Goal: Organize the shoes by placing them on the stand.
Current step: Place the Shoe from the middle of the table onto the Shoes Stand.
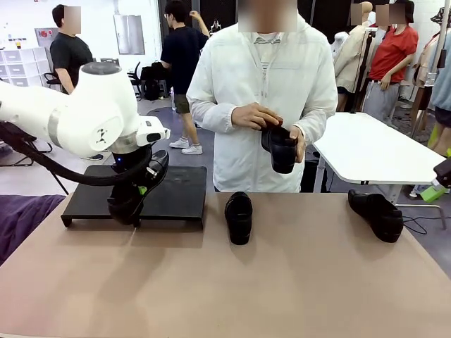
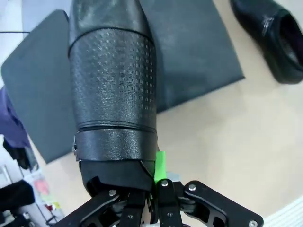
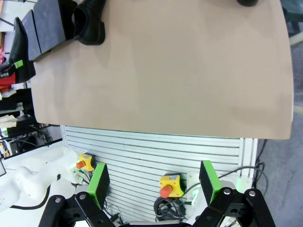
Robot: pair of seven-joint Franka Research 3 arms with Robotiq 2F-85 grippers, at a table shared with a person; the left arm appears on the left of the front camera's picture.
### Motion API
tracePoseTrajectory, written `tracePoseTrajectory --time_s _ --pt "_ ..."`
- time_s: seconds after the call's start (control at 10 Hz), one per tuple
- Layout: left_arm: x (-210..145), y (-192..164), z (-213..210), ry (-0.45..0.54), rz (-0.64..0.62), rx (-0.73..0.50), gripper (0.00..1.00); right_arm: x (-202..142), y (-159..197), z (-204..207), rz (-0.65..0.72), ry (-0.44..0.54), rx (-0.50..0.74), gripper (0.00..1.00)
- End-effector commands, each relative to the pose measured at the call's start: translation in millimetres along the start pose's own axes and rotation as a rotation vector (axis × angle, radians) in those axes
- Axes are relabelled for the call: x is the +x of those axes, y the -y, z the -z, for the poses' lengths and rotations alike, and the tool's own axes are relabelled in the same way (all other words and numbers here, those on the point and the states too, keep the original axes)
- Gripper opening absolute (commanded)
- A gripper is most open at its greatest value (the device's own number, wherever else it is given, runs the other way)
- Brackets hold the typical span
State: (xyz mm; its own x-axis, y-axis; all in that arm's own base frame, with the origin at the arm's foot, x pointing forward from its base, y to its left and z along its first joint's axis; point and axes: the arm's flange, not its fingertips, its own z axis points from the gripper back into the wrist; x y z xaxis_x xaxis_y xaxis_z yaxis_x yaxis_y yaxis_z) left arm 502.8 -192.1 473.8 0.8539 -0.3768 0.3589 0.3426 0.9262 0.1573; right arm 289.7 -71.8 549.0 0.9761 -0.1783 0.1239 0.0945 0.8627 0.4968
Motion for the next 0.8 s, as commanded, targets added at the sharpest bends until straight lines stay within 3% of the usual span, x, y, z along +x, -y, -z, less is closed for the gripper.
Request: tracePoseTrajectory --time_s 0.0,0.2,0.4,0.7 --pt "14.5 -18.3 25.9 0.051 -0.056 0.046 0.0 1.2 1.8 -2.2 -0.024 0.0 0.008 1.0" --pt "20.4 -23.7 51.3 0.078 -0.118 0.013 0.0 1.2 1.8 -2.2 -0.024 0.0 0.008 1.0" --pt "22.2 -28.3 49.9 0.07 -0.131 -0.045 0.0 1.2 1.8 -2.2 -0.024 0.0 0.008 1.0" --pt "25.6 -37.8 39.4 0.101 -0.192 -0.036 0.0 1.2 1.8 -2.2 -0.024 0.0 0.008 1.0"
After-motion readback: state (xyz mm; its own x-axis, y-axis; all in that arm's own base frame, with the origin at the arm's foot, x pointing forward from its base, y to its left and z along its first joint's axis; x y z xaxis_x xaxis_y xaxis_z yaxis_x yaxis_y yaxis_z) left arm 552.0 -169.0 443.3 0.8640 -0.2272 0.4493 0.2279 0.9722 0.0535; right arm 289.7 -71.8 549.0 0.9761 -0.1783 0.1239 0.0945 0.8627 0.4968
